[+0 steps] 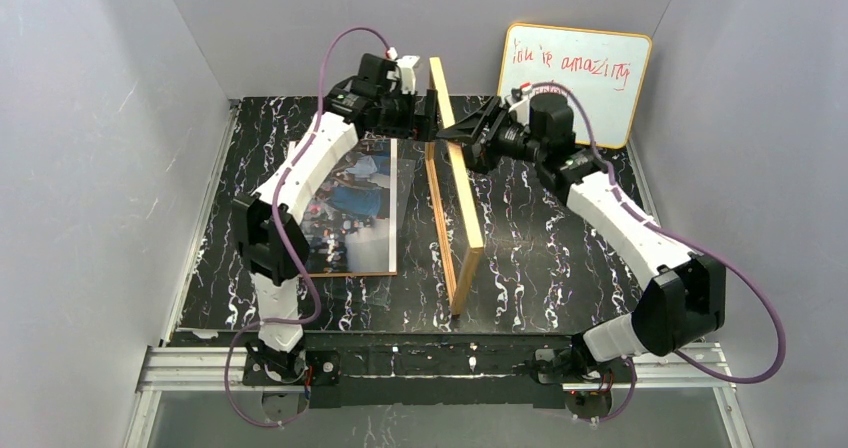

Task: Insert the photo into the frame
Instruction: Turn over the photo frame at the center of the board, then pick up the photo frame item at the center of the board.

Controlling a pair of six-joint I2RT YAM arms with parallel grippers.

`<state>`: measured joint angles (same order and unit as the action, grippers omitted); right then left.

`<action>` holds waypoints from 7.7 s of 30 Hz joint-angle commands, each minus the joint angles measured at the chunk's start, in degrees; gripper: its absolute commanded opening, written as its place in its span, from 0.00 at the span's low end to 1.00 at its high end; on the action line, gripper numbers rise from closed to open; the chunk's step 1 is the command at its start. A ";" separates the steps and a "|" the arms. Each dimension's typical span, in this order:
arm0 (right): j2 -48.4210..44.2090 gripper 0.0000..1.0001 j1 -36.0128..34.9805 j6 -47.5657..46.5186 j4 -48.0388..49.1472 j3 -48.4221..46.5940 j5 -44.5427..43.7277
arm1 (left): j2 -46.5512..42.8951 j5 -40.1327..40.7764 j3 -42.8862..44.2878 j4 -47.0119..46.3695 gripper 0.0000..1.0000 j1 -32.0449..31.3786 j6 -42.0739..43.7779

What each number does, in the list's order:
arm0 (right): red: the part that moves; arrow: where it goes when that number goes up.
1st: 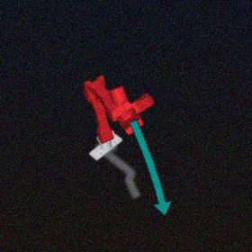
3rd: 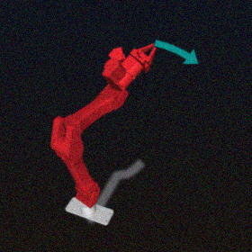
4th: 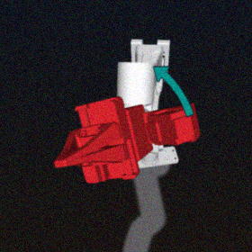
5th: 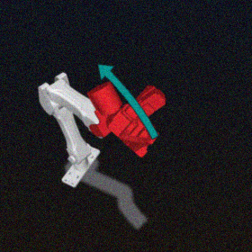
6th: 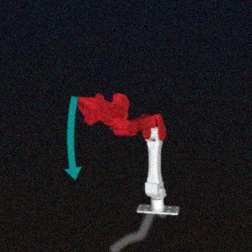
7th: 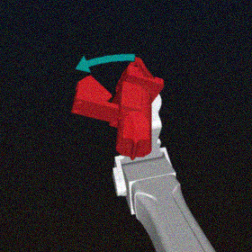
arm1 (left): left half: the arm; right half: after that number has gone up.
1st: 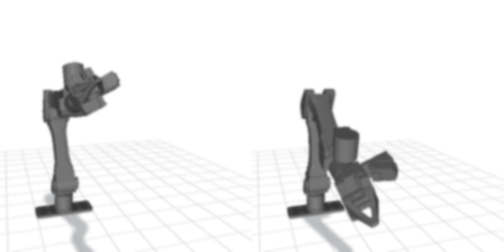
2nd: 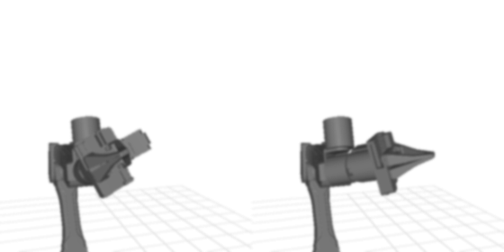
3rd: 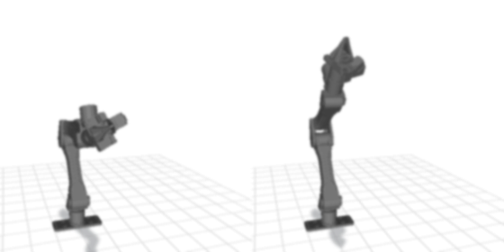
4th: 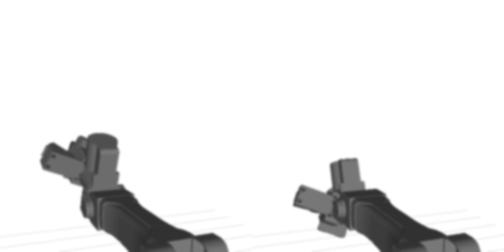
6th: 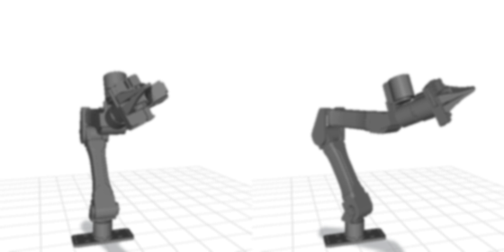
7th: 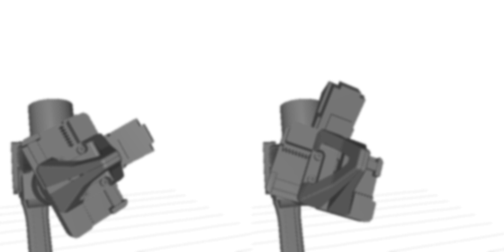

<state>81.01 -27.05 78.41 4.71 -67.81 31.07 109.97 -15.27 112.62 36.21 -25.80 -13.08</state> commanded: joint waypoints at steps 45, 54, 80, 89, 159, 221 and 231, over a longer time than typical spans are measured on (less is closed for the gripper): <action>0.26 0.28 1.65 -51.59 -70.24 -22.75 -43.94 | -1.56 11.31 -12.72 2.98 0.98 -3.29 12.78; -2.72 0.28 1.65 -51.34 -62.72 -11.30 -42.96 | -1.07 12.43 -13.94 4.41 0.98 2.54 16.29; 5.18 0.35 1.64 -50.24 -48.13 2.20 -43.37 | -2.83 23.23 -33.26 -5.66 0.98 5.15 26.26; 9.69 0.40 1.64 -49.35 -37.83 10.82 -43.28 | -1.01 23.91 -35.17 -7.82 0.98 4.61 25.82; 9.94 0.77 -4.82 -36.08 -40.34 -10.53 -36.14 | -2.06 20.84 -14.43 6.10 0.98 14.49 32.90; 24.90 0.62 -33.02 -8.37 13.55 4.23 -13.09 | -11.75 22.71 -55.17 -7.50 0.98 39.92 47.26; 26.21 0.61 -32.95 -7.59 18.70 4.50 -12.50 | -11.84 21.84 -55.72 -7.20 0.97 39.90 47.53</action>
<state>106.13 -60.07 69.97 18.72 -62.06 18.33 97.14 8.49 60.34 24.10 14.06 34.09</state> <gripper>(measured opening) 0.613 0.976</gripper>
